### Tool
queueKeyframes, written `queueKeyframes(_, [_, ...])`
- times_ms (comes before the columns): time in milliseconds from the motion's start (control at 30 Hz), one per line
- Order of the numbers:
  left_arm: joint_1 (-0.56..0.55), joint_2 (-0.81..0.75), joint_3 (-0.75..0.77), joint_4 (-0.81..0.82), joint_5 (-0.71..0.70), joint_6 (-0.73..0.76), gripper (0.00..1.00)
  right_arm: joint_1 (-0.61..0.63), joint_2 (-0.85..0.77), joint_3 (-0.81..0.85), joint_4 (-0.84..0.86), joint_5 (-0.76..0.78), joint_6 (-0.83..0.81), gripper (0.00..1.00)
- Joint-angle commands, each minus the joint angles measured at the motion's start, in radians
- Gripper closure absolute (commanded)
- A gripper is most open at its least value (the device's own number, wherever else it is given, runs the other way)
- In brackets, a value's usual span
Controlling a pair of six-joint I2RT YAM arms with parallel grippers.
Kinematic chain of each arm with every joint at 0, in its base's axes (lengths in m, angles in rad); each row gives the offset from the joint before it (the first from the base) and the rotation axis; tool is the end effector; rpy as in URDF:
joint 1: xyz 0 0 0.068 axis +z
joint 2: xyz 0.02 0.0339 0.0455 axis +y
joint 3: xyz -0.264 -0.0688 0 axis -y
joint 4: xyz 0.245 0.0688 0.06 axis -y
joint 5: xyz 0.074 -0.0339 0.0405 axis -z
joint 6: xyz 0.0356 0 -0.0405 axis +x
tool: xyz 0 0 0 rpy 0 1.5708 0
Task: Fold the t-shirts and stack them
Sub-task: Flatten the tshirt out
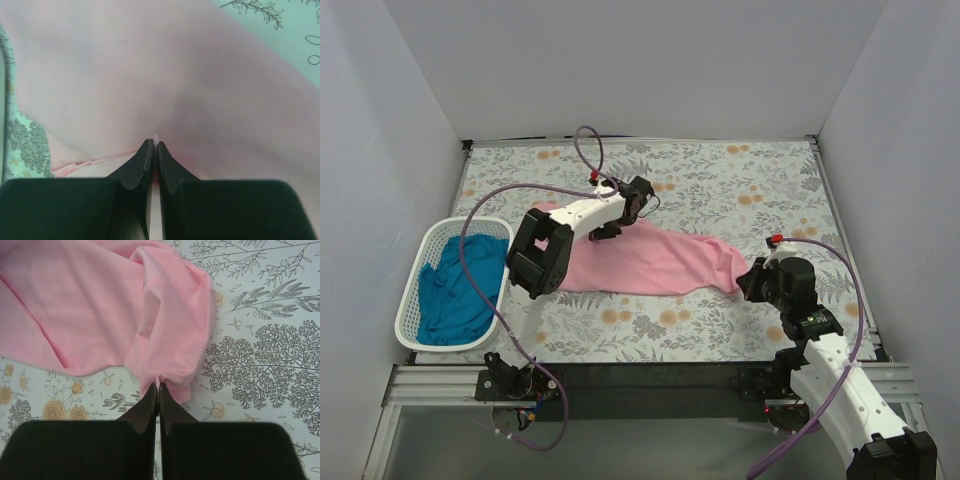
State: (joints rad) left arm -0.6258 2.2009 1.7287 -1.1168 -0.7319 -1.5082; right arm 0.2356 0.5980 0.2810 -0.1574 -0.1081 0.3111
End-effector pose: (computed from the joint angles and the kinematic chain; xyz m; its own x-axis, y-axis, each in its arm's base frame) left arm 0.3537 -0.2263 0.1683 -0.4954 -0.5580 -0.6657 -0.7809 0.6218 0.0600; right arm 0.1456 0.0389 0.1928 -0.5225 0.1875 -0.8318 -0.1738 0.9316 0.3192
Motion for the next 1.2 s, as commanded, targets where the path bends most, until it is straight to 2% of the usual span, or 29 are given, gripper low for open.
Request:
queueKeyframes(0, [-0.003, -0.222, -0.015, 0.000, -0.084, -0.026, 1.00, -0.005, -0.004, 0.075, 0.006, -0.004, -0.003, 0.99])
queueKeyframes(200, [-0.003, -0.462, -0.128, -0.018, -0.100, -0.046, 1.00, -0.005, -0.035, 0.179, -0.094, 0.036, -0.023, 0.99])
queueKeyframes(233, [-0.005, -0.549, -0.164, -0.018, -0.097, -0.049, 1.00, -0.005, -0.043, 0.196, -0.112, 0.039, -0.024, 0.99])
queueKeyframes(300, [-0.005, -0.659, -0.282, -0.021, -0.075, -0.075, 1.00, -0.005, -0.067, 0.234, -0.162, 0.042, -0.027, 0.99])
queueKeyframes(333, [-0.006, -0.770, -0.325, -0.023, -0.055, -0.082, 1.00, -0.005, -0.078, 0.245, -0.180, 0.041, -0.027, 0.99])
queueKeyframes(367, [-0.006, -0.827, -0.421, -0.023, -0.037, -0.092, 1.00, -0.005, -0.101, 0.254, -0.218, 0.035, -0.026, 0.99])
queueKeyframes(600, [-0.014, -1.355, -0.811, -0.058, 0.256, -0.225, 1.00, -0.005, -0.254, 0.268, -0.343, -0.070, 0.008, 0.99])
queueKeyframes(667, [-0.014, -1.497, -0.868, -0.064, 0.366, -0.265, 1.00, -0.005, -0.308, 0.248, -0.347, -0.128, 0.019, 0.99])
queueKeyframes(800, [-0.014, -1.647, -0.929, -0.064, 0.411, -0.345, 0.82, -0.005, -0.342, 0.233, -0.346, -0.159, 0.045, 0.99])
queueKeyframes(833, [-0.014, -1.658, -0.916, -0.061, 0.402, -0.348, 0.73, -0.005, -0.337, 0.236, -0.347, -0.160, 0.043, 0.99])
queueKeyframes(933, [-0.014, -1.614, -0.858, -0.045, 0.355, -0.324, 0.61, -0.005, -0.311, 0.236, -0.344, -0.163, 0.045, 0.99])
queueKeyframes(1067, [-0.014, -1.465, -0.798, 0.027, 0.351, -0.230, 0.59, -0.005, -0.288, 0.224, -0.337, -0.183, 0.045, 0.99])
queueKeyframes(1167, [-0.014, -1.364, -0.816, 0.122, 0.316, -0.188, 0.60, -0.005, -0.288, 0.213, -0.321, -0.168, 0.058, 0.99])
